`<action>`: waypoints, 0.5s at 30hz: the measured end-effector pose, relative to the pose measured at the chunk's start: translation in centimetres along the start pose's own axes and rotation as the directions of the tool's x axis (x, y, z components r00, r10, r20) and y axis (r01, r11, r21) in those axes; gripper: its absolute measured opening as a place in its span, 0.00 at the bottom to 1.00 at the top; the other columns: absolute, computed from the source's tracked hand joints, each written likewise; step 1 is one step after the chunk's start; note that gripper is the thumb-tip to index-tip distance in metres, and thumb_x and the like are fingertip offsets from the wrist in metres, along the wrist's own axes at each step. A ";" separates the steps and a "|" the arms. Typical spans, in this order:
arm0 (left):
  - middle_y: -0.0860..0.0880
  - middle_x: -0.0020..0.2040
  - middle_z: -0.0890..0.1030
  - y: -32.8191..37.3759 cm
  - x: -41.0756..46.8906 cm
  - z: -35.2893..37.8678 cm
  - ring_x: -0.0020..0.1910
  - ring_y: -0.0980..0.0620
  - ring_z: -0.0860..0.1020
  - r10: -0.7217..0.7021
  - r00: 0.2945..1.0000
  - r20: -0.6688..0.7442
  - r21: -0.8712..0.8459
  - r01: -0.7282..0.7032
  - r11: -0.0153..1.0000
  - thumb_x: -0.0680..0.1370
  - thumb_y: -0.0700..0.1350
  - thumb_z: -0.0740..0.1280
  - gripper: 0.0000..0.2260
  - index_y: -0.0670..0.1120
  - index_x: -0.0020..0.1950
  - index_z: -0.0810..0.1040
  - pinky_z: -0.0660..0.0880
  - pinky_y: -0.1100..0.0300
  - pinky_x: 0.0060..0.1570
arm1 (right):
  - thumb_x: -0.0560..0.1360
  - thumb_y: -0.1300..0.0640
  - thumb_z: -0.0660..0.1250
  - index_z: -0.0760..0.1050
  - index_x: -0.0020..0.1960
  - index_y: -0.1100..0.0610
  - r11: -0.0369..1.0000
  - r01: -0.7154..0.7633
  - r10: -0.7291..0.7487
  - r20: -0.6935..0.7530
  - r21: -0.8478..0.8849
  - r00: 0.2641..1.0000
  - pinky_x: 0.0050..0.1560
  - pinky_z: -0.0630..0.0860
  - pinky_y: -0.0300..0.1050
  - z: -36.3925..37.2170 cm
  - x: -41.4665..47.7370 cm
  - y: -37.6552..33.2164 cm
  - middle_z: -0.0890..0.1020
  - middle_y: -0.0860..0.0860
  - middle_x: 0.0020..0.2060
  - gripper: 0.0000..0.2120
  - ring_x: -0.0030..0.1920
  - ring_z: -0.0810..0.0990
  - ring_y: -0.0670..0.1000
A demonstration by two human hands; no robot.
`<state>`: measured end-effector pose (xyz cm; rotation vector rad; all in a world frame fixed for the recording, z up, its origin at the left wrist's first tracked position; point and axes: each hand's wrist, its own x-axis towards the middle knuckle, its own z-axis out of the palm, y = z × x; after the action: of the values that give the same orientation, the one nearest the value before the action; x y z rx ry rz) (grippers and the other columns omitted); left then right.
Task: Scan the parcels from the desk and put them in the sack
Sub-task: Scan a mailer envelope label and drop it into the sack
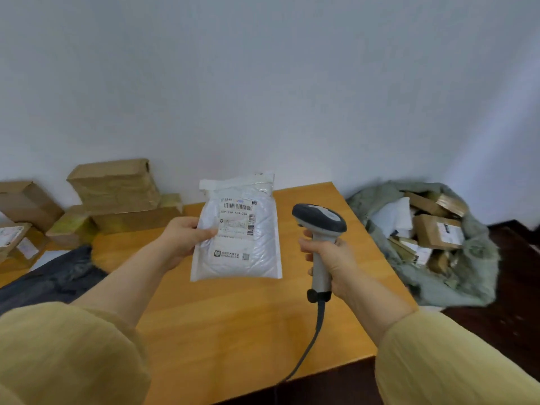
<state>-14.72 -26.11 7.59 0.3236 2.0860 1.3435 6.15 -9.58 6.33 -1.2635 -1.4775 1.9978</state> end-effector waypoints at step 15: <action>0.44 0.57 0.82 9.2 -2.9 39.4 0.53 0.43 0.81 -0.051 0.856 0.514 0.223 -0.076 0.972 0.73 0.34 0.70 0.19 0.47 0.62 0.76 0.78 0.46 0.54 | 0.66 0.72 0.74 0.76 0.43 0.63 0.966 -0.013 0.081 -0.256 0.257 0.963 0.37 0.79 0.51 -33.9 4.7 0.9 0.80 0.58 0.34 0.11 0.34 0.79 0.57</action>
<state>10.83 5.30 5.69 0.7181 1.7741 0.8793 31.39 13.05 1.48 -1.3986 -1.0404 1.8864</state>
